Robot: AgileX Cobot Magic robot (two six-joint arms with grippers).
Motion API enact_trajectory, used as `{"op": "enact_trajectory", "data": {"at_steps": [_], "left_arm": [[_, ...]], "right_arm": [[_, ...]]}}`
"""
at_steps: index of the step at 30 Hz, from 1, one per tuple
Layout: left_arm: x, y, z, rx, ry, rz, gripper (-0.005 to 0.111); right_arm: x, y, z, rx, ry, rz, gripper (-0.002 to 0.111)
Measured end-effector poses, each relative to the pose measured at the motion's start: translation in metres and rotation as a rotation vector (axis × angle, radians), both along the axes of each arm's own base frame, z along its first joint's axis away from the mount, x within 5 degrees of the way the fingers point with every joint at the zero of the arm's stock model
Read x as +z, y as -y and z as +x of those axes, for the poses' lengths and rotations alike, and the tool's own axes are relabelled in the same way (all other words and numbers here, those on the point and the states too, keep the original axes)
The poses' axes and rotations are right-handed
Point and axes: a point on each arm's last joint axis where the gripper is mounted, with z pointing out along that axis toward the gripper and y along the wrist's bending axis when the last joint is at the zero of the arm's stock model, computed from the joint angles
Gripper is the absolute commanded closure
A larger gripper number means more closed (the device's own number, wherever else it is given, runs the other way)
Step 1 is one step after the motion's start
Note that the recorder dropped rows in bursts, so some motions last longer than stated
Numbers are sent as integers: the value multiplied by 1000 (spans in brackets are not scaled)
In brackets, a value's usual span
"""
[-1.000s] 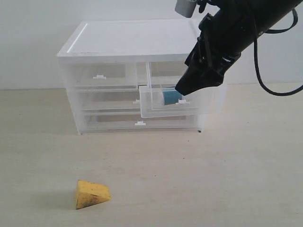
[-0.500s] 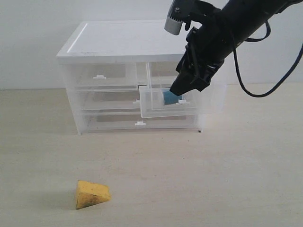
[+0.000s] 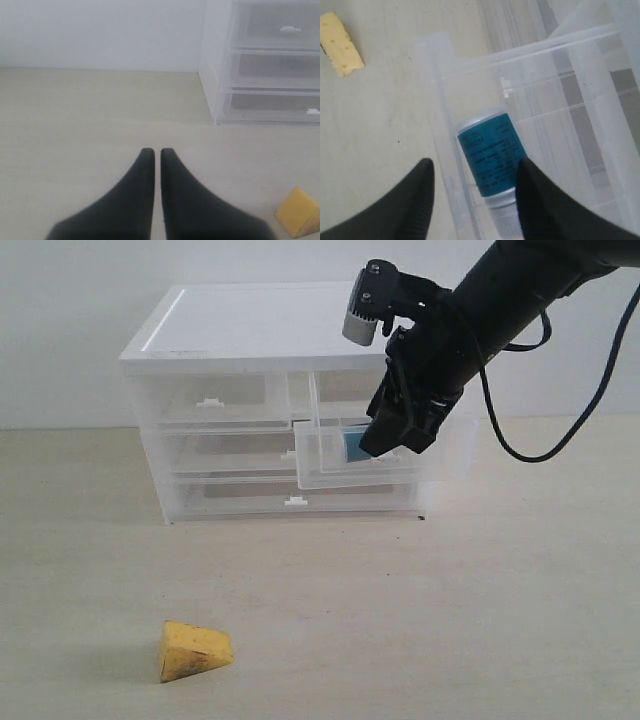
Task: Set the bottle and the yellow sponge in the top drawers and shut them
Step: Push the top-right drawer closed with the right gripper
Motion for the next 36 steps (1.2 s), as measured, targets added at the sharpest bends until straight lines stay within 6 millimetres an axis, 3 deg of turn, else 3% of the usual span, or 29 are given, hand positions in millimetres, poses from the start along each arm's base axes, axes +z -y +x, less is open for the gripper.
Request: {"op": "enact_trajectory", "data": {"at_steps": [3,19,20,25,27,36], "left_arm": [[0,0,0,0,0,0,102],[0,0,0,0,0,0,102],[0,0,0,0,0,0,102],[0,0,0,0,0,0,102],[0,0,0,0,0,0,102],[0,0,0,0,0,0,102]], "right_arm": [[0,0,1,-3,12,-3,109],[4,-5,11,1,149,9,108],[3,-5,12,-3,157,7,106],[4,-2,19,-35,238,-22,58],[6,-1,24,-63,281,-25,54],[8,-2,22,-198,184,68,54]]}}
